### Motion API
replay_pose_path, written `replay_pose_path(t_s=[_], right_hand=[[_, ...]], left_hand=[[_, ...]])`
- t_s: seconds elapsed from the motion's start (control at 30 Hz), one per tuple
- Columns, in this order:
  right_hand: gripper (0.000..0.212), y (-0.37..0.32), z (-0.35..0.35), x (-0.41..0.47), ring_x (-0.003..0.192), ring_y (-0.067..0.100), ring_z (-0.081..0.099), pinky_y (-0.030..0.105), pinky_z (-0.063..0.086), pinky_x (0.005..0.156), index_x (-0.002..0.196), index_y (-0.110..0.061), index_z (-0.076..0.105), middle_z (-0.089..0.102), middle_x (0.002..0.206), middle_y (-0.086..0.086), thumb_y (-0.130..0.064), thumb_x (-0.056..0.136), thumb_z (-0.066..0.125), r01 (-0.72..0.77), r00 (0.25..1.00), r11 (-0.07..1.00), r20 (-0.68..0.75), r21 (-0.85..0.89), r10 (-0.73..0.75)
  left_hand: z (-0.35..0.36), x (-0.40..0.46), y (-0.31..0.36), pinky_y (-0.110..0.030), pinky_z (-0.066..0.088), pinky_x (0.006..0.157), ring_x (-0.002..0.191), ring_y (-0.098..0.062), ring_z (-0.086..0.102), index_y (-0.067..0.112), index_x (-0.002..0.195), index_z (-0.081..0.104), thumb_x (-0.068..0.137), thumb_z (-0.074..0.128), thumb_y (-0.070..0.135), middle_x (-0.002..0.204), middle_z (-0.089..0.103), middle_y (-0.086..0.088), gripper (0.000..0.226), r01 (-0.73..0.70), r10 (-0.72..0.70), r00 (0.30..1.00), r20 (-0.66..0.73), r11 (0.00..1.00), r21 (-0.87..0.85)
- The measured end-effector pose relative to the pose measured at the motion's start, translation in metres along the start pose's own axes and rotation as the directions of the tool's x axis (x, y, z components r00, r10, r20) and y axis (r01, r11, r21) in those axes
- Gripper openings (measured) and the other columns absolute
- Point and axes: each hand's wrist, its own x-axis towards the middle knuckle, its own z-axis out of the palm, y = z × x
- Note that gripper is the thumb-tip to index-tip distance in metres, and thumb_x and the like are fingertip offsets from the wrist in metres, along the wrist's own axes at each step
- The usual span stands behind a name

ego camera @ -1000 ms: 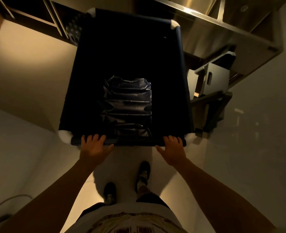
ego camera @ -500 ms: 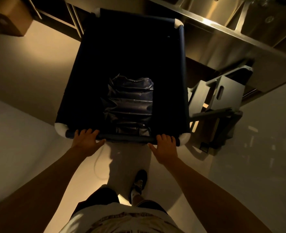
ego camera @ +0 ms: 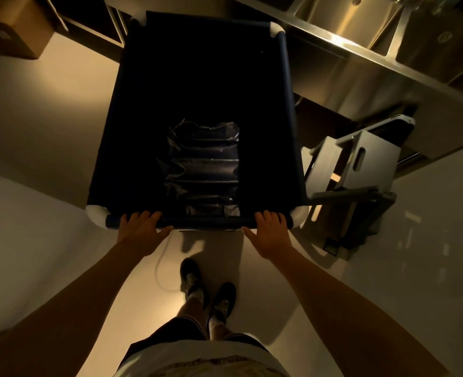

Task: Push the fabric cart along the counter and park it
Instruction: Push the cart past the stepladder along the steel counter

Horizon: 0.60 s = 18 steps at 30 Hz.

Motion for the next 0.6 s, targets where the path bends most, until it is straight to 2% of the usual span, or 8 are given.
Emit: replay_pose_path(t_s=[0.23,0.6], right_hand=[[0.063,0.001,-0.027,0.032,0.145,0.030,0.042,0.050,0.021,0.129,0.150,-0.020,0.044,0.050,0.150,0.008,-0.064,0.105,0.033,-0.004,0.997,0.999,0.073,-0.035,0.006],[0.060,0.003,-0.055,0.072,0.152,0.030,0.034,0.050,0.018,0.131,0.157,-0.023,0.037,0.042,0.159,0.007,-0.057,0.107,0.038,0.004,0.992,0.995,0.126,-0.100,0.009]], left_hand=[[-0.007,0.017,0.011,-0.056,0.030,0.111,0.126,-0.034,0.053,0.031,0.141,0.052,0.089,0.037,0.074,0.134,0.062,-0.005,0.068,0.032,-0.033,0.999,-0.038,0.999,-0.041],[-0.013,0.040,0.017,-0.059,0.031,0.112,0.131,-0.032,0.050,0.034,0.138,0.052,0.089,0.030,0.078,0.133,0.063,-0.002,0.069,0.007,-0.007,1.000,0.003,0.994,-0.106]])
